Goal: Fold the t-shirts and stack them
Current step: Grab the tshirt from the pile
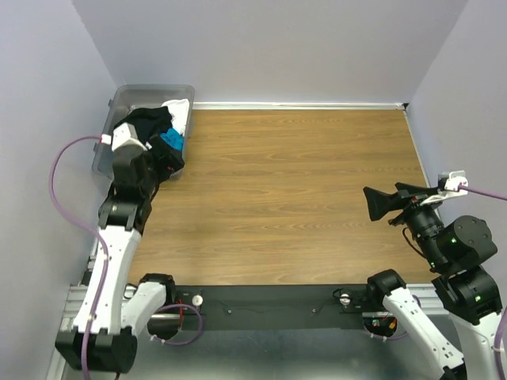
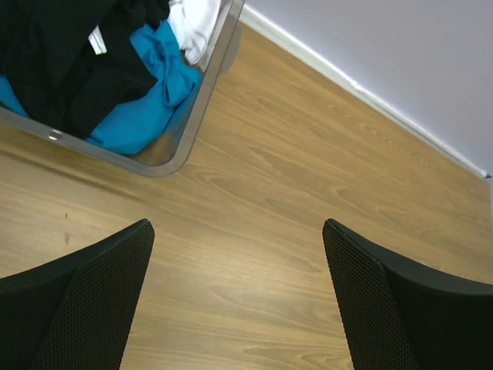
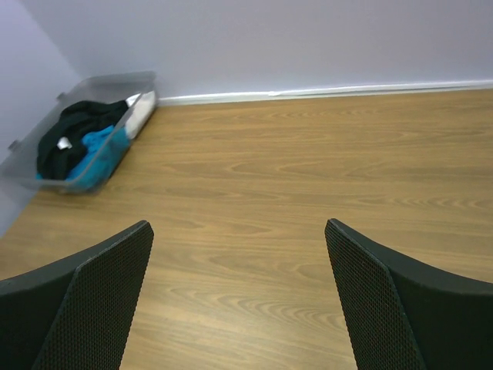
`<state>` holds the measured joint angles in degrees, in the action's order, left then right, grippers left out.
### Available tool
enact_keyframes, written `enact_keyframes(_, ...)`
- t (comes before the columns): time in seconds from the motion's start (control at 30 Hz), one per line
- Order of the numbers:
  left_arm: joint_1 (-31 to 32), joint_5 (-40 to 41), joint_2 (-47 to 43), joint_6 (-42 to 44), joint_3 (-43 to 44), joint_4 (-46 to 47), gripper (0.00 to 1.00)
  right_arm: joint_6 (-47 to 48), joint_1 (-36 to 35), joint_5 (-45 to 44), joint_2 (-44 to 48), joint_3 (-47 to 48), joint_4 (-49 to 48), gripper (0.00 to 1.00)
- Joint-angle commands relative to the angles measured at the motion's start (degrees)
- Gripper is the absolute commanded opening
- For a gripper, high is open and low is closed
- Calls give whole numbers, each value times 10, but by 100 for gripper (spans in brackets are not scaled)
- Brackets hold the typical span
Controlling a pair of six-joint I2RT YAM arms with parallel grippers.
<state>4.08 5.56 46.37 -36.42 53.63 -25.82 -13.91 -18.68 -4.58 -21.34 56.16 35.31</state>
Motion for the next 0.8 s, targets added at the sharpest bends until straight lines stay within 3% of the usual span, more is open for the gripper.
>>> enact_keyframes(0.0, -2, 42, 93, -19, 76, -24, 99, -9, -32, -3, 10, 2, 5, 100)
enact_keyframes(0.23, -35, 115, 273, 8, 198, -38, 99, -3, -33, 14, -23, -7, 1, 100)
enact_keyframes(0.47, -125, 96, 444, 45, 263, -8, 99, -2, -34, 24, -63, 1, 8, 100)
enact_keyframes(0.77, -150, 99, 592, 73, 358, -1, 98, -39, -33, 4, -56, -6, 12, 100)
